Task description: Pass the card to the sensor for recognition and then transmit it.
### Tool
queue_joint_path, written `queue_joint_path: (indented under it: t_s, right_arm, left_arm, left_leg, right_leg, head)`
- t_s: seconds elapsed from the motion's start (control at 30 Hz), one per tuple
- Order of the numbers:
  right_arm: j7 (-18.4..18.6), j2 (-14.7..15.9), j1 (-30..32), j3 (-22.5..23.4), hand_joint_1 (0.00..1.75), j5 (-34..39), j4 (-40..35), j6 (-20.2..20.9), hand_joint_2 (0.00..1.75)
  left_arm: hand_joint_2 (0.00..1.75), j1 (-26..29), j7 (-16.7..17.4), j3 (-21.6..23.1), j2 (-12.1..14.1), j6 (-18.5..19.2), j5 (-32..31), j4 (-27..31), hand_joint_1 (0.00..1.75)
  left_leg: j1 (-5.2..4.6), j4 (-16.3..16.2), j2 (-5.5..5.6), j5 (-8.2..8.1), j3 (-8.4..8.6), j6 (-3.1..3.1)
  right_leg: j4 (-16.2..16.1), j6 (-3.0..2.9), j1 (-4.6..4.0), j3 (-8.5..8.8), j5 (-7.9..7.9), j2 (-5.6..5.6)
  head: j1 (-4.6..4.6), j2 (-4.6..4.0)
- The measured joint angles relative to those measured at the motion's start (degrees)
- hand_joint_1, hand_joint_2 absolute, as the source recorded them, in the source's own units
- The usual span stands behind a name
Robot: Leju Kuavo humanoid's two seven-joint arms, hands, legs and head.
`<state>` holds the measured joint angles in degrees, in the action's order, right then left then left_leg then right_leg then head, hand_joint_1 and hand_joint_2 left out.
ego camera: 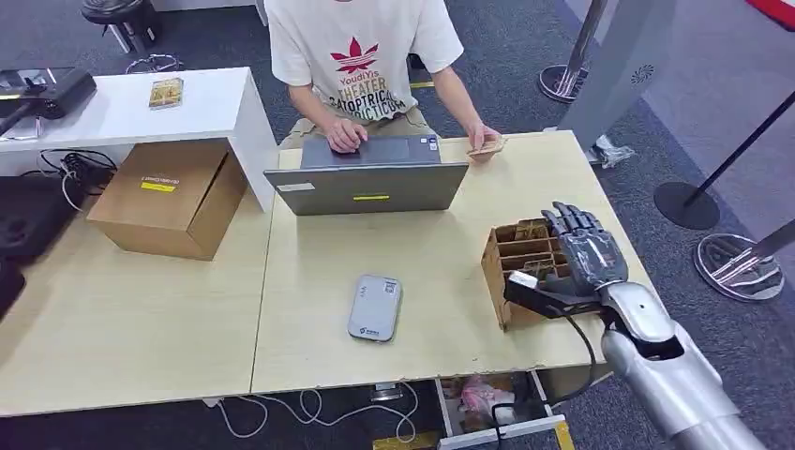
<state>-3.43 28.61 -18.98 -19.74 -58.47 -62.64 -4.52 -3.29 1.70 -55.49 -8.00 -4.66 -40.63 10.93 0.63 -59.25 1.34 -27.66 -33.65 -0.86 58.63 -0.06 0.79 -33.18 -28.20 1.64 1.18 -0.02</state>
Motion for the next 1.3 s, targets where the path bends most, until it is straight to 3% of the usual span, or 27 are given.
queue_joint_path:
  t_s: [0.43, 0.87, 1.07, 1.1, 1.13, 1.2, 1.27, 1.3]
  right_arm:
    - [0.4, -0.1, 0.5, 0.2, 0.0, -0.6, -0.9, 0.3, 1.75]
    - [-2.6, -0.5, 2.1, 0.9, 0.02, 2.7, -2.4, 1.8, 1.75]
    - [-2.8, -0.5, 2.1, 1.5, 0.17, 2.9, -2.3, 2.0, 1.75]
    - [-2.8, -0.5, 2.1, 1.6, 0.68, 2.9, -2.3, 2.0, 1.75]
    - [-2.8, -0.5, 2.1, 1.7, 1.31, 2.9, -2.3, 2.1, 1.75]
    - [-2.8, -0.5, 2.1, 1.7, 1.38, 2.9, -2.3, 2.1, 1.75]
    - [-2.8, -0.5, 2.1, 1.8, 1.31, 2.9, -2.3, 2.2, 1.75]
    - [-2.8, -0.5, 2.1, 1.8, 1.4, 2.9, -2.3, 2.2, 1.75]
  left_arm:
    - [0.0, 0.0, 0.1, 0.0, 0.0, 0.0, -0.3, 0.0, 0.0]
    - [0.0, 0.0, 0.2, 0.0, 0.0, 0.1, -0.5, 0.0, 0.0]
    - [0.0, 0.0, 0.2, 0.0, 0.0, 0.0, -0.6, 0.0, 0.0]
    - [0.0, 0.0, 0.2, 0.0, 0.0, 0.1, -0.6, 0.0, 0.0]
    - [0.0, 0.0, 0.2, 0.0, 0.0, 0.1, -0.6, 0.0, 0.0]
    - [0.0, 0.0, 0.2, 0.0, 0.0, 0.2, -0.7, 0.0, 0.0]
    - [0.0, 0.0, 0.2, 0.0, 0.0, 0.3, -0.7, 0.0, 0.0]
    - [0.0, 0.0, 0.2, 0.0, 0.0, 0.3, -0.7, 0.0, 0.0]
  left_leg:
    - [0.0, 0.0, 0.0, 0.0, 0.01, 0.0]
    - [0.0, 0.0, -0.01, 0.0, 0.0, 0.0]
    - [0.0, 0.0, 0.0, 0.0, -0.01, 0.0]
    - [0.0, 0.0, 0.0, 0.0, -0.01, 0.0]
    - [0.0, 0.0, 0.0, 0.0, -0.01, 0.0]
    - [0.0, 0.0, 0.0, 0.0, -0.01, 0.0]
    - [0.0, 0.0, 0.0, 0.0, -0.01, 0.0]
    - [0.0, 0.0, 0.0, 0.0, 0.0, 0.0]
  right_leg:
    - [0.0, 0.0, 0.0, 0.0, 0.0, 0.0]
    - [0.0, 0.0, 0.0, 0.0, 0.0, 0.0]
    - [0.0, 0.0, 0.01, 0.0, 0.0, 0.0]
    - [0.0, 0.0, 0.0, 0.0, 0.0, 0.0]
    - [0.0, 0.0, 0.0, -0.01, 0.0, 0.0]
    - [0.0, 0.0, 0.0, -0.01, 0.0, 0.0]
    - [0.0, 0.0, 0.0, -0.01, 0.0, 0.0]
    - [0.0, 0.0, 0.0, -0.01, 0.0, 0.0]
  head:
    - [0.0, 0.0]
    - [0.0, 0.0]
    - [0.0, 0.0]
    - [0.0, 0.0]
    - [0.0, 0.0]
    - [-0.02, 0.0]
    - [0.0, 0.0]
    - [-0.02, 0.0]
